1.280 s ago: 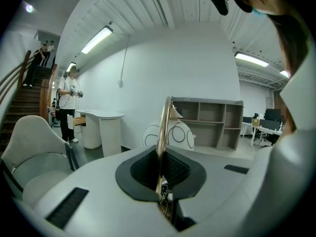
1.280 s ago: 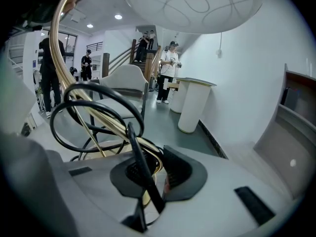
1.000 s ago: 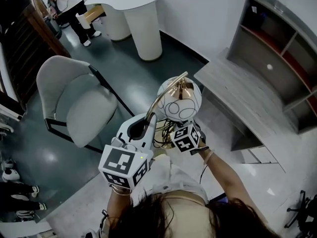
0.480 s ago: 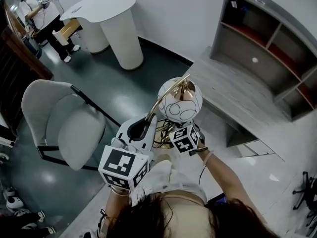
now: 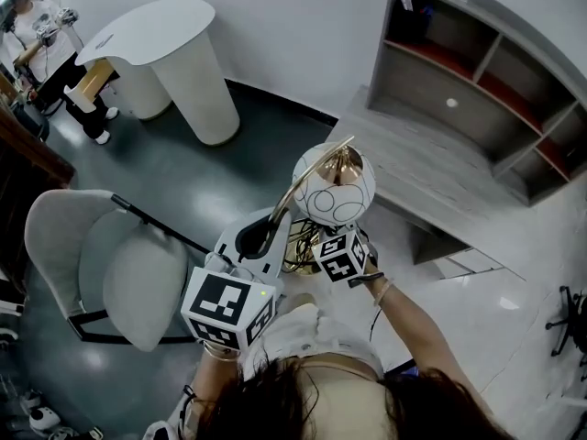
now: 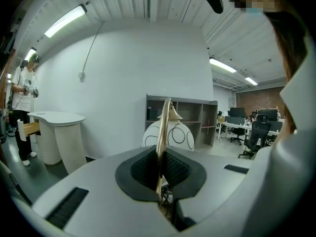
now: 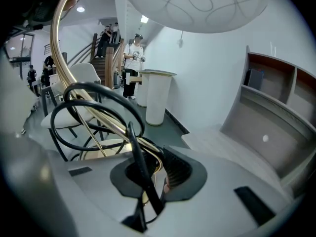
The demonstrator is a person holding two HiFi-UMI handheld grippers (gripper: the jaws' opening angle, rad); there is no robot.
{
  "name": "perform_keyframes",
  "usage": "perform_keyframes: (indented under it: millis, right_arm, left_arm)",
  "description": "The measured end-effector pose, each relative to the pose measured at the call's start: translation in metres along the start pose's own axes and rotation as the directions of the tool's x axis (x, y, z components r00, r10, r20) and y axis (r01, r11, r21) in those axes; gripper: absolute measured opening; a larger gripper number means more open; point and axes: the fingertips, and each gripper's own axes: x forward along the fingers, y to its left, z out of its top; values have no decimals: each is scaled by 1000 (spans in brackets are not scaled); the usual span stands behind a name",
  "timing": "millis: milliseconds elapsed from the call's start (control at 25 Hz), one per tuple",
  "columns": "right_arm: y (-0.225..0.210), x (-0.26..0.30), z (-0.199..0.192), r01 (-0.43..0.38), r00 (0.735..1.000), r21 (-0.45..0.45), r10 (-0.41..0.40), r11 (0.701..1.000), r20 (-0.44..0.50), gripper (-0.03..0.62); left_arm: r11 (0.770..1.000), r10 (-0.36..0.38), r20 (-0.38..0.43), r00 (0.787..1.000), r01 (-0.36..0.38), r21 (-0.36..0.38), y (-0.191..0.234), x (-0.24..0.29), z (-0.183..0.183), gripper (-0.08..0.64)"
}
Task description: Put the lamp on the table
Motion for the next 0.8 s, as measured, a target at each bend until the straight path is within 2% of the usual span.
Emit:
perform_keyframes:
  millis: [480,800]
  right_arm:
    - [-19,22,12,87,996,76,-86,993,-28,51]
    - [-29,31,18,109,994,90,-107,990,-32,51]
  left_arm:
    - [992,-118,1,993,118,33,26,27,8,9]
    - [989,-144,12,990,143,44,35,39,13,9]
